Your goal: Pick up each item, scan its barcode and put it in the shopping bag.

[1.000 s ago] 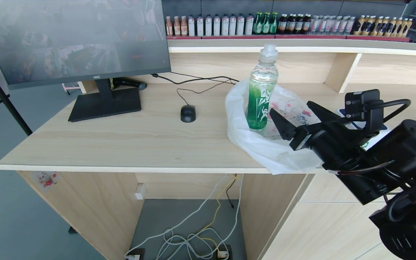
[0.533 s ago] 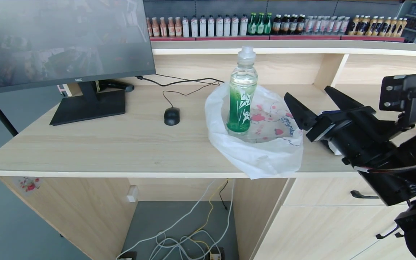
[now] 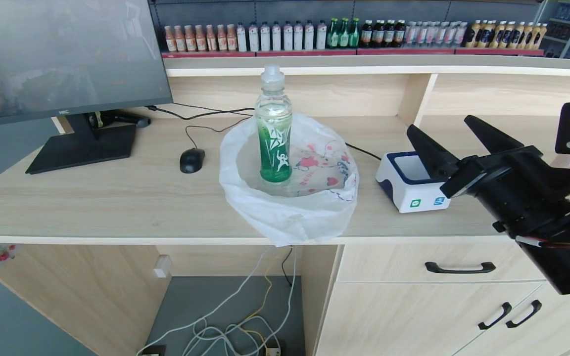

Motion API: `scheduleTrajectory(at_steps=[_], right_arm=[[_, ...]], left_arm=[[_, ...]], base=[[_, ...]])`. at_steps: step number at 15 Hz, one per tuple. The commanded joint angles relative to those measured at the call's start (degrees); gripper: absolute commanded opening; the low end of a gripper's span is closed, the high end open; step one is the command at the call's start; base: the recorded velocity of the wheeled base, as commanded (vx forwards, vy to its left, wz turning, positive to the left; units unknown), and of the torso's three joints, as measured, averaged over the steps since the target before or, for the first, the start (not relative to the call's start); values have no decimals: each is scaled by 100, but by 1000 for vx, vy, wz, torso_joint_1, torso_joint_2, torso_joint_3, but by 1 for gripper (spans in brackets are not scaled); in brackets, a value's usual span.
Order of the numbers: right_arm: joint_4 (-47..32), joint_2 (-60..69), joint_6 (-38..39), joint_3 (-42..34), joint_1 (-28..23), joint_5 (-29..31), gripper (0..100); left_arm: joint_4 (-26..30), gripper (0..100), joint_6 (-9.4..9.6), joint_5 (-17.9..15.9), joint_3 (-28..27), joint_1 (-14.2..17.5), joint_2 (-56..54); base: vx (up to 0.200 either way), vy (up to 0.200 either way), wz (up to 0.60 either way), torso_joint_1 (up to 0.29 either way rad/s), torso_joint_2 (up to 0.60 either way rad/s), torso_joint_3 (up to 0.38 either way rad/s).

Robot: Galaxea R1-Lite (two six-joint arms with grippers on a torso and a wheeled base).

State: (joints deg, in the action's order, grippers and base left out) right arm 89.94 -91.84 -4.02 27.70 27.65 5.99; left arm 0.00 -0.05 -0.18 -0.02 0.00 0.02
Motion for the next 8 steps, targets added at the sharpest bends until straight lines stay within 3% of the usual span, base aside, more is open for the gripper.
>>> scheduleTrajectory(at_steps=[1,8], right_arm=[[6,53,-2,-54,-5,-1,100],[6,114,-46,-133,-84,-1,100]], left_arm=[[0,100,-4,1,2,0,-2],[0,100,-4,1,-6,0,-2]], base=[[0,-200,0,-2,-2,-7],[0,-200,0,-2,2,0]])
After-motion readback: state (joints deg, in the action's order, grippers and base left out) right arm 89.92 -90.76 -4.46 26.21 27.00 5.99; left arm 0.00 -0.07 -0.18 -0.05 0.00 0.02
